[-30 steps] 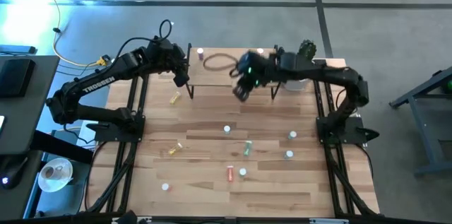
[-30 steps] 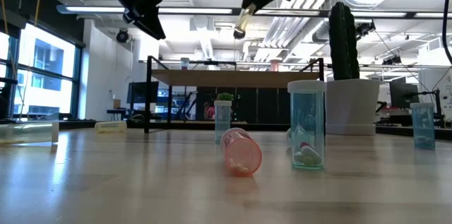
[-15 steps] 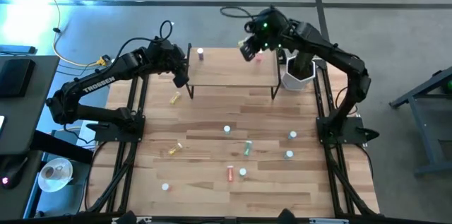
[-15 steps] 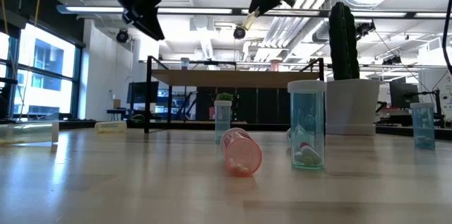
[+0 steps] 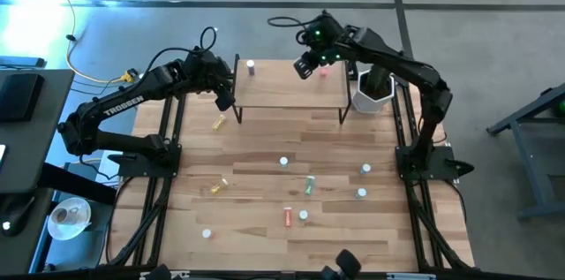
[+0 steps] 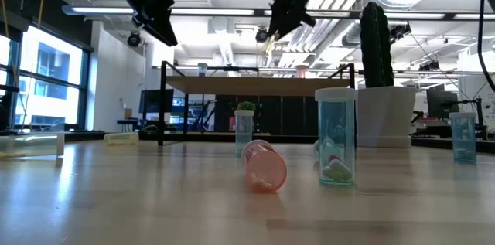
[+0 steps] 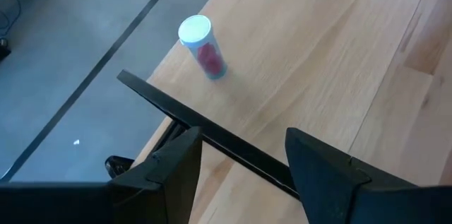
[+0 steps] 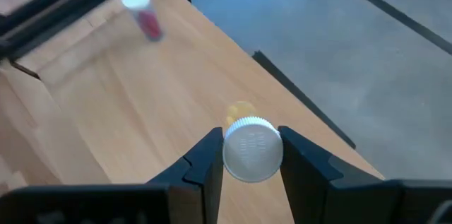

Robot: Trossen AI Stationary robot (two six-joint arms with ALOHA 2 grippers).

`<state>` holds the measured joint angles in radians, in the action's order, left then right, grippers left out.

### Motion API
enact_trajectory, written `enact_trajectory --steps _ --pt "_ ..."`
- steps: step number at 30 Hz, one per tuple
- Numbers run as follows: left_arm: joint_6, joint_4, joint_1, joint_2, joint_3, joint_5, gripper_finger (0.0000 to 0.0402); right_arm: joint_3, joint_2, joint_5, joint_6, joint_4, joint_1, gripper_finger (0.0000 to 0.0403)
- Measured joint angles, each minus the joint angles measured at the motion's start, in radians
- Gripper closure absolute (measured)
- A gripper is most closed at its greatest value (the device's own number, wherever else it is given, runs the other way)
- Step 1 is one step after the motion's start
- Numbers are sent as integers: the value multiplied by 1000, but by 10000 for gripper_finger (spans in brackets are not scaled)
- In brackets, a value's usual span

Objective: Pick and place medicine bottles onto shelf by color
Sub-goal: Put the yellow pill bottle on the shelf

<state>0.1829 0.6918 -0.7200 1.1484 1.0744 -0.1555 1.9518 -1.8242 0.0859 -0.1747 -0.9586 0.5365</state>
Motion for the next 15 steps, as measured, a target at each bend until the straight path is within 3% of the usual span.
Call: enact_trajectory --steps 6,15 --pt "-23 0 0 0 0 -1 206 11 -7 2 22 -17 8 295" --pt "-49 0 0 0 0 -1 206 165 -47 8 45 -91 21 295"
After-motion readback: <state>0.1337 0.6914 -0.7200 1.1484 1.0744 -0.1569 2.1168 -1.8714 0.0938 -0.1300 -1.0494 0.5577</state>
